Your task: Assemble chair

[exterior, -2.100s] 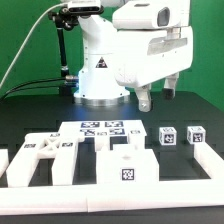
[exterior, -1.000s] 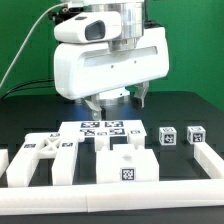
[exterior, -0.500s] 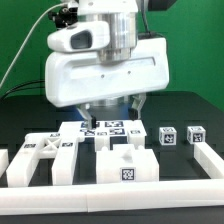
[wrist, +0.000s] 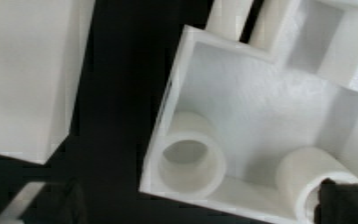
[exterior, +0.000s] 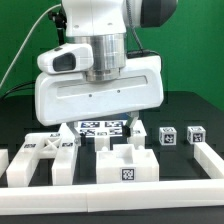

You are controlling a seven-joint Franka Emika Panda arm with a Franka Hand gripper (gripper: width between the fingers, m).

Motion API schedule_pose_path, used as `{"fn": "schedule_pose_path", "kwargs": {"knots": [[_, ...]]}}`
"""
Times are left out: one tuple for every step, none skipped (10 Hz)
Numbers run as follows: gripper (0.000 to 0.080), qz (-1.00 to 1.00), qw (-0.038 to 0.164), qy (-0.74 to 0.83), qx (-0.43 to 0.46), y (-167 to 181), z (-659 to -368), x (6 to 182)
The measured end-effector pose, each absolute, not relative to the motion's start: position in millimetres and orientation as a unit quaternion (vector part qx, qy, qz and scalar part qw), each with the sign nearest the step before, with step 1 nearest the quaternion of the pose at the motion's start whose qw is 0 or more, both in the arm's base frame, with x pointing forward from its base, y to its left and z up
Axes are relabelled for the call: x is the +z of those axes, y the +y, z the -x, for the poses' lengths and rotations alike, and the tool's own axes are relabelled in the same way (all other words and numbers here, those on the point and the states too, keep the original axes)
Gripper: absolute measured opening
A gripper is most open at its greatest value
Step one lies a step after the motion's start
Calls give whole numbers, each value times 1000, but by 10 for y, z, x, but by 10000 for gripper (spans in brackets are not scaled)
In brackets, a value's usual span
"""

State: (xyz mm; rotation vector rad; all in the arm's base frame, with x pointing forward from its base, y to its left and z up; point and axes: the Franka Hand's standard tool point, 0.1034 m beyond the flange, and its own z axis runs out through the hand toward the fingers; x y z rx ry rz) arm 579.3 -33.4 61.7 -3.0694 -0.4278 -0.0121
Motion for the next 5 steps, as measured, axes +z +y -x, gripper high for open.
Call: {"fn": "schedule_pose_path", "kwargs": {"knots": [[650,992,21,-121,0,-330,-5780,590],[650,997,17,-67,20,-310,-5735,463],[650,999,16,-44,20,-277,-5739,402],[650,999,15,-23,19,-220,-5704,322],[650,999,16,-17,24,-193,-5663,219]]}}
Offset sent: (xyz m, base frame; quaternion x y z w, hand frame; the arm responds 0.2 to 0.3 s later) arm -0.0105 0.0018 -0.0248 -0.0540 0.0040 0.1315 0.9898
